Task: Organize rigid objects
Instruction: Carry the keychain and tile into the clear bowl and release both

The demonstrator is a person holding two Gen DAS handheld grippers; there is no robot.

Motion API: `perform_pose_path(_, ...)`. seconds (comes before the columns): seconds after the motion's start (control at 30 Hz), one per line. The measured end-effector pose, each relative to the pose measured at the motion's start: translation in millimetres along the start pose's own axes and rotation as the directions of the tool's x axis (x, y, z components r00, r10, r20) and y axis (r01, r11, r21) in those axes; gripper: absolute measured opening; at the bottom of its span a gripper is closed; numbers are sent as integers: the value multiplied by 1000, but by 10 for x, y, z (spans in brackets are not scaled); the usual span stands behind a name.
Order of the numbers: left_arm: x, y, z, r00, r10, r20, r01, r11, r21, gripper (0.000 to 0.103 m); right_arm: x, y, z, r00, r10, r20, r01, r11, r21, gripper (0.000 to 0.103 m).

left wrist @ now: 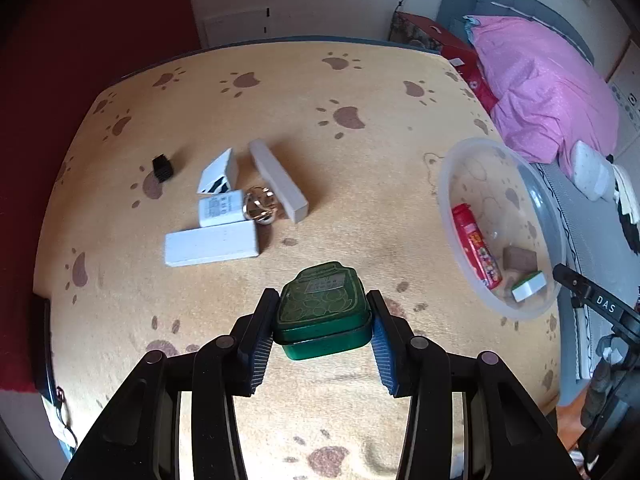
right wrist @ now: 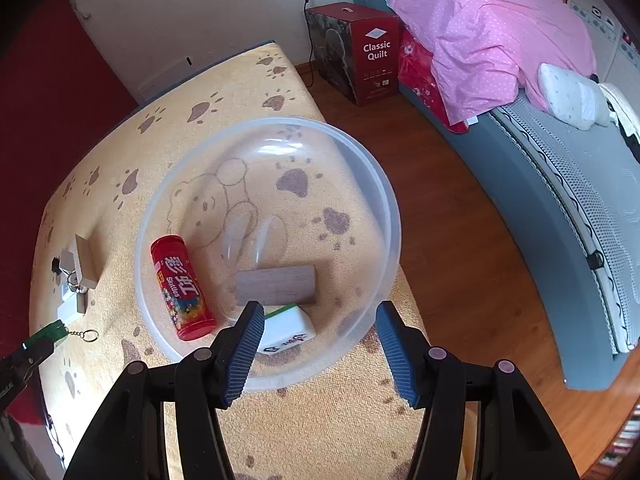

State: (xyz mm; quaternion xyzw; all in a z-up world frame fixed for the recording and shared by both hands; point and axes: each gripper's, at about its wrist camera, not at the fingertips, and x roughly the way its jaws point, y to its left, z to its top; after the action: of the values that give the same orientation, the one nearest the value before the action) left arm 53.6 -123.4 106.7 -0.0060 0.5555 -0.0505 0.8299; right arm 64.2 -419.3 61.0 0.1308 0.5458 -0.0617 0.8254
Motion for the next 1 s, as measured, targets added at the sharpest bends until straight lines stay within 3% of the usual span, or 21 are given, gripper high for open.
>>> perform_pose_path(0.4,57,-845,236,995,-95,-5,95,982,165,45,-36,-200,-57,1000,15,5,-15,1000,24,62)
perform_pose_path(0.8,111,-1513,451,982,-191,-1,185,952,244,46,-63,-333,-87,1000,18,8,-19,1000,24,62)
perform_pose_path(0.93,146,-1584,482,977,-212,-12,209,953,219,66,-59,-373,-94,1000,17,7,-17,999,29,62)
perform_pose_path(1.0,144,-1566,477,977,-213,-4,209,956,207,70,-59,-386,-98,1000,19,7,-19,999,32,62)
